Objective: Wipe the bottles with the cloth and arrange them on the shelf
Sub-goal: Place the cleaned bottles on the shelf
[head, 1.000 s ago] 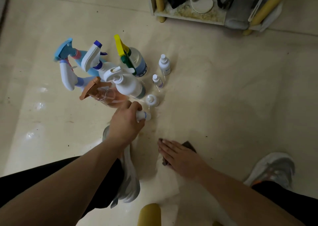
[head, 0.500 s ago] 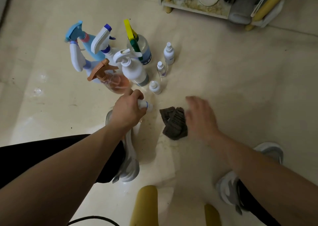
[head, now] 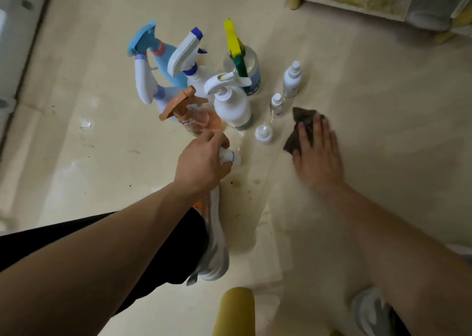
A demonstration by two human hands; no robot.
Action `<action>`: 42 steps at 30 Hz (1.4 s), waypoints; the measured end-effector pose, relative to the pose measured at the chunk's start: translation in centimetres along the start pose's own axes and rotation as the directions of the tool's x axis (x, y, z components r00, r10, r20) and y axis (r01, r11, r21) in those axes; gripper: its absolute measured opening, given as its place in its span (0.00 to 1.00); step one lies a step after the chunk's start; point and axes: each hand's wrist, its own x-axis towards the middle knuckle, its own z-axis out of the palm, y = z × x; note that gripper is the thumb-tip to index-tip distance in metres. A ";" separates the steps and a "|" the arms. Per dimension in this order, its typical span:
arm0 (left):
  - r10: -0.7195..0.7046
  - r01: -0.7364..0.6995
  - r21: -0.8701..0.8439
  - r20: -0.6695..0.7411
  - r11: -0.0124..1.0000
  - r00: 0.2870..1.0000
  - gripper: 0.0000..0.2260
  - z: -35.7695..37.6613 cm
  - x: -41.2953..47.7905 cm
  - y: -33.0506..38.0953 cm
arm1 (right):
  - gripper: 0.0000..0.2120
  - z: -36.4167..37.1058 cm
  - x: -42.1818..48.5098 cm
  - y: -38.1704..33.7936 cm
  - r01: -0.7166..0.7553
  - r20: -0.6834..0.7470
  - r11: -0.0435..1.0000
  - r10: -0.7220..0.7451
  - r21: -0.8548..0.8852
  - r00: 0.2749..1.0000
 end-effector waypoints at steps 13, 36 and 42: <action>-0.124 0.122 -0.031 -0.057 0.992 0.991 0.15 -4.5 -2.6 -1.0 | 0.33 2.6 -11.9 -5.3 0.784 0.445 0.609 -0.672 -0.125 0.593; 0.031 -0.040 0.053 0.154 0.998 0.988 0.15 -0.7 -1.5 1.8 | 0.35 -0.6 -13.1 9.0 0.068 0.323 0.977 0.002 -0.204 0.946; -0.023 0.020 0.017 0.223 1.000 0.974 0.15 -1.1 -1.6 5.0 | 0.16 -3.4 -10.9 2.0 -0.455 0.272 0.754 0.367 0.473 0.890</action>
